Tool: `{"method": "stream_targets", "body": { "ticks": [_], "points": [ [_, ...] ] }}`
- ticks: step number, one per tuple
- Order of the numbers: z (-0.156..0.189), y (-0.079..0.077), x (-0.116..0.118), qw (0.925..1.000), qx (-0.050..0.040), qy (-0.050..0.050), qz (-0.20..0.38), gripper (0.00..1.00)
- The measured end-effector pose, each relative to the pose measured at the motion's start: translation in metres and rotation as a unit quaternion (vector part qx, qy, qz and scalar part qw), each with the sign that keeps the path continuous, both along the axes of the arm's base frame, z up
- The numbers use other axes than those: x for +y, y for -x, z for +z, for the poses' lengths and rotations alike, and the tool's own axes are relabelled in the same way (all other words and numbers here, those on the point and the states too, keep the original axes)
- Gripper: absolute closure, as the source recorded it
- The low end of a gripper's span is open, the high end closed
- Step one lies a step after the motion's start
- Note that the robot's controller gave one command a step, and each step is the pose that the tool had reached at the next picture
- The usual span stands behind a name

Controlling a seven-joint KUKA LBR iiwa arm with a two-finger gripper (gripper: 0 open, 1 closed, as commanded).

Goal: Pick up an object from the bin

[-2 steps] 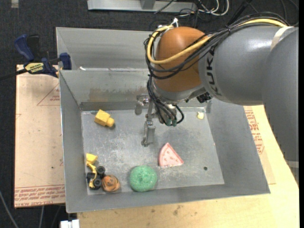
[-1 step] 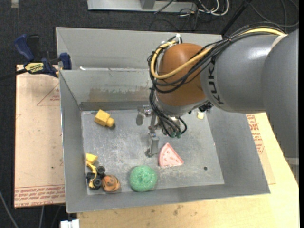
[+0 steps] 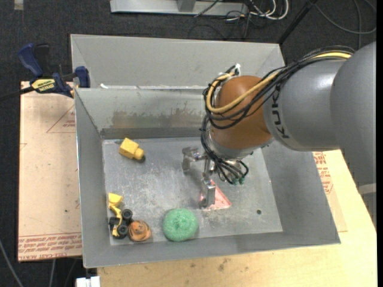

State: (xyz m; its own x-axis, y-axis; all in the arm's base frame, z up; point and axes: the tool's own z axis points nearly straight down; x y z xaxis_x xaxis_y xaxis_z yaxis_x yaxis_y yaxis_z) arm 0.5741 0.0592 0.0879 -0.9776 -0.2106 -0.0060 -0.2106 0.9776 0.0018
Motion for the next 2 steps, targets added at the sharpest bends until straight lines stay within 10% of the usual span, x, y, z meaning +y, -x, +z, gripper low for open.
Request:
{"method": "stream_targets", "body": {
  "ticks": [1,2],
  "points": [
    [-0.016,0.037,-0.016,0.9982,0.0042,0.002,0.060,0.00],
    [-0.017,0.051,0.003,0.9982,0.0012,0.000,0.060,1.00]
  ]
}}
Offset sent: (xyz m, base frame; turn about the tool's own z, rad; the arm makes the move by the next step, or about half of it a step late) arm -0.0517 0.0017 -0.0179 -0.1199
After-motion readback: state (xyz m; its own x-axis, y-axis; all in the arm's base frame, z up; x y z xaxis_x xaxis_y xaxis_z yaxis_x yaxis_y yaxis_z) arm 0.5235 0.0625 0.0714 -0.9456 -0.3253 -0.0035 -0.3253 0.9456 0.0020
